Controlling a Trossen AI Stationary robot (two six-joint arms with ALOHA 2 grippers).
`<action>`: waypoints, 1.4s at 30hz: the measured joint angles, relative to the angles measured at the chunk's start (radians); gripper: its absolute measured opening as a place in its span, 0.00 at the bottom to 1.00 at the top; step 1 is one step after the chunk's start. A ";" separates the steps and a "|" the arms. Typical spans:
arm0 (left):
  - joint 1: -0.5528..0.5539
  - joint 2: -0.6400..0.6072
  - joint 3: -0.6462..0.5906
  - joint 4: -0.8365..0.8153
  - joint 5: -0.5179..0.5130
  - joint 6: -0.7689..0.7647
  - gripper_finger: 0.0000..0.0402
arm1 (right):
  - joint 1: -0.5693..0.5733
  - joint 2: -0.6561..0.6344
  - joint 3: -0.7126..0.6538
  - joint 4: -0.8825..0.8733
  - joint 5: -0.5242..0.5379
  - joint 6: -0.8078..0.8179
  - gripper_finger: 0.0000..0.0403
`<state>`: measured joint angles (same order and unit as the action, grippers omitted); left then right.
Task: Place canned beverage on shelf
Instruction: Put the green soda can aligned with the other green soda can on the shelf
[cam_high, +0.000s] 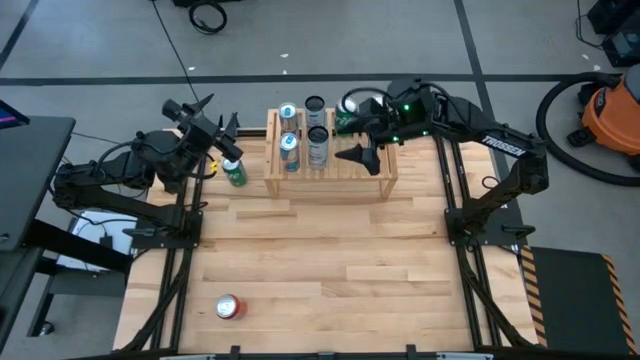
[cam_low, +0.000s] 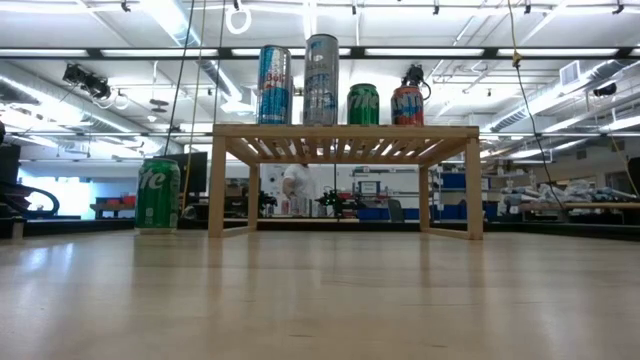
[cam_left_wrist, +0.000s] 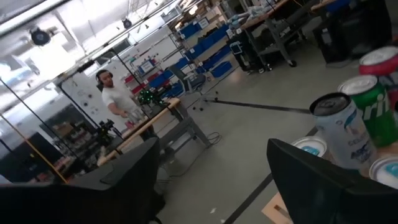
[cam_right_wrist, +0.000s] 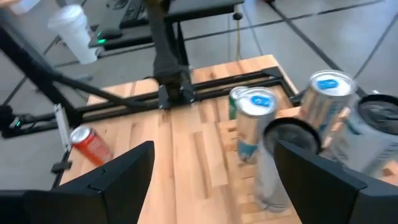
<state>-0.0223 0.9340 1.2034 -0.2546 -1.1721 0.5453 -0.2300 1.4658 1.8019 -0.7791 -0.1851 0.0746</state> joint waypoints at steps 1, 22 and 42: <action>0.000 0.001 0.000 0.000 0.000 0.016 0.77 | 0.009 0.000 0.000 0.000 0.000 -0.008 0.85; 0.077 0.002 0.000 -0.028 0.012 -0.393 0.99 | 0.225 -0.004 0.000 -0.247 0.000 -0.004 0.94; 0.250 0.018 0.000 -0.621 0.550 -1.063 0.99 | 0.483 -0.003 -0.018 -0.359 0.145 0.155 0.94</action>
<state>0.2278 0.9516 1.2034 -0.8761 -0.6216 -0.5175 0.2528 1.4631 1.7836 -1.1385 -0.0401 0.2294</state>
